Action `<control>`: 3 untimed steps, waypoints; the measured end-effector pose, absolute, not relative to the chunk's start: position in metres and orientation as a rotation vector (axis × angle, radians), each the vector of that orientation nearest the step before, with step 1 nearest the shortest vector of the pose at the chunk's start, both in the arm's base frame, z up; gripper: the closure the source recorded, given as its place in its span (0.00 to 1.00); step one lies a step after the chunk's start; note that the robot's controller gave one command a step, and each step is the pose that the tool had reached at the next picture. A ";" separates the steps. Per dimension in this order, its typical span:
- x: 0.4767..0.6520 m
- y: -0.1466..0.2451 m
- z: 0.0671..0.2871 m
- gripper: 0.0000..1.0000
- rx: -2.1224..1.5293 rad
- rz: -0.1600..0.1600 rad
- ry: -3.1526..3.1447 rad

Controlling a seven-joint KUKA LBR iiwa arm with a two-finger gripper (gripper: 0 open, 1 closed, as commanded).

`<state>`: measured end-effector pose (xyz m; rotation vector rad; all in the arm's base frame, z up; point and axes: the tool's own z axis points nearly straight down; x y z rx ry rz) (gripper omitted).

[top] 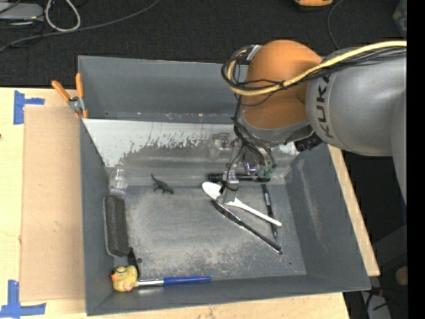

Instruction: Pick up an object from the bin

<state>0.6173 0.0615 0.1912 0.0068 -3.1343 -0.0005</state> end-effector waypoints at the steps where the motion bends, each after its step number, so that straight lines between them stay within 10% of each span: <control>1: 0.619 0.061 0.195 0.00 0.003 -0.001 -3.141; 2: 0.596 0.020 0.102 0.00 -0.204 -0.002 -3.135; 3: 0.584 -0.005 0.113 0.00 -0.337 -0.005 -3.127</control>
Offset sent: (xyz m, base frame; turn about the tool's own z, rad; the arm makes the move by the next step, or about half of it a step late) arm -0.0293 -0.0563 -0.1212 0.1818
